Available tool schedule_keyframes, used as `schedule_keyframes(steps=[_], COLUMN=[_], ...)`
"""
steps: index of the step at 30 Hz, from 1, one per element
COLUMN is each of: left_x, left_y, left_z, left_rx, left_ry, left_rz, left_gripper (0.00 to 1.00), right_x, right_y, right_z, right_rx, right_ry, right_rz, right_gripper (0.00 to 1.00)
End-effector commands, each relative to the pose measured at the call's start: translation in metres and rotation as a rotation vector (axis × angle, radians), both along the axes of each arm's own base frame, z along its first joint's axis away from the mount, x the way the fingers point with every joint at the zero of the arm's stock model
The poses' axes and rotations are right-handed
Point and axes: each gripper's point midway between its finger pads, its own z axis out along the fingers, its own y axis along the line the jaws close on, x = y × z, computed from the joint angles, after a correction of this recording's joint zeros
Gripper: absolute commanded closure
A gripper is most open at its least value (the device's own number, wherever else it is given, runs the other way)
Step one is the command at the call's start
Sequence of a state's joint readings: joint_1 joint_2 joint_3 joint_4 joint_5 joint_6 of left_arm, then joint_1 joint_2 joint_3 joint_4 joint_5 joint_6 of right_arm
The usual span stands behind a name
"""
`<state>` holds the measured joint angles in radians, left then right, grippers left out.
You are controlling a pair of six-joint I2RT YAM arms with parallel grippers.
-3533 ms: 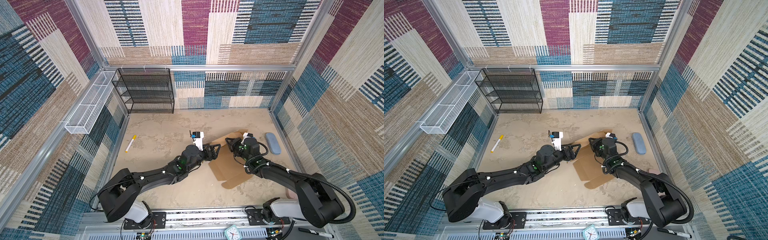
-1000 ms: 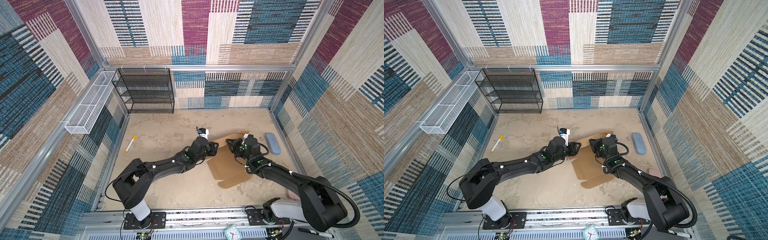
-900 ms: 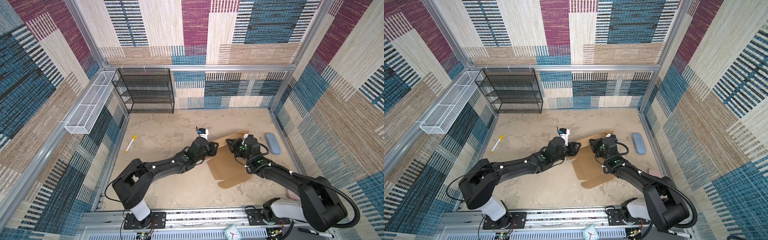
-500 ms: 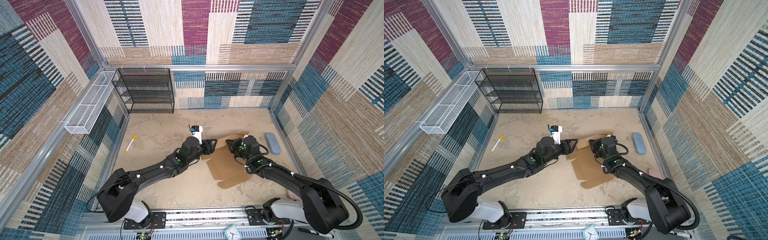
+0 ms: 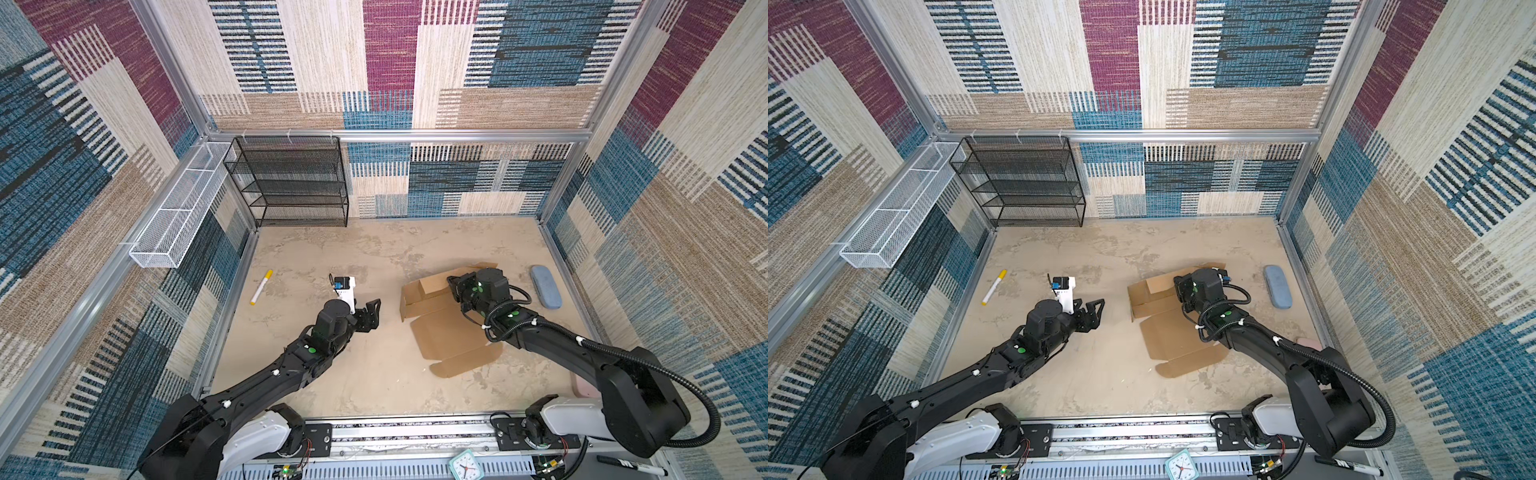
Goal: Fold the paper box
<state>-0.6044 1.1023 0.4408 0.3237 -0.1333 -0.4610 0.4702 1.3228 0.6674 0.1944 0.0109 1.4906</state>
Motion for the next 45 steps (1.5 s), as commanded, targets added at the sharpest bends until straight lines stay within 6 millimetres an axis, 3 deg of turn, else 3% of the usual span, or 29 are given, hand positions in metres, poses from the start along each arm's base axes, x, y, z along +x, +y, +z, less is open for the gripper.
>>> schedule_keyframes(steps=[1, 4, 8, 12, 21, 30, 36, 40, 45], left_x=[0.009, 0.020, 0.027, 0.034, 0.066, 0.080, 0.077, 0.065, 0.045], left_y=[-0.012, -0.017, -0.046, -0.062, -0.069, -0.071, -0.084, -0.091, -0.108], left_z=[0.015, 0.012, 0.015, 0.014, -0.028, -0.046, -0.051, -0.044, -0.052], left_rx=[0.006, -0.077, -0.124, -0.120, 0.069, 0.135, 0.114, 0.077, 0.080], left_ry=[-0.171, -0.183, -0.243, -0.342, -0.306, -0.296, -0.296, -0.317, -0.285], left_rz=[-0.102, -0.128, -0.265, -0.343, -0.337, -0.339, -0.411, -0.457, -0.551], left_gripper=[0.16, 0.15, 0.17, 0.19, 0.19, 0.21, 0.22, 0.23, 0.23], right_x=[-0.015, -0.015, -0.016, -0.018, -0.019, -0.020, -0.020, -0.021, -0.021], right_y=[-0.003, -0.001, 0.000, 0.000, 0.000, 0.001, 0.003, 0.002, 0.002], right_z=[-0.028, -0.028, -0.029, -0.029, -0.028, -0.034, -0.035, -0.033, -0.033], right_rx=[-0.046, -0.044, -0.048, -0.054, -0.057, -0.054, -0.050, -0.053, -0.050], right_ry=[0.119, 0.118, 0.117, 0.122, 0.119, 0.130, 0.132, 0.128, 0.128], right_rz=[0.012, 0.024, 0.035, 0.040, 0.043, 0.052, 0.060, 0.055, 0.057], right_gripper=[0.91, 0.91, 0.91, 0.91, 0.91, 0.91, 0.91, 0.91, 0.91])
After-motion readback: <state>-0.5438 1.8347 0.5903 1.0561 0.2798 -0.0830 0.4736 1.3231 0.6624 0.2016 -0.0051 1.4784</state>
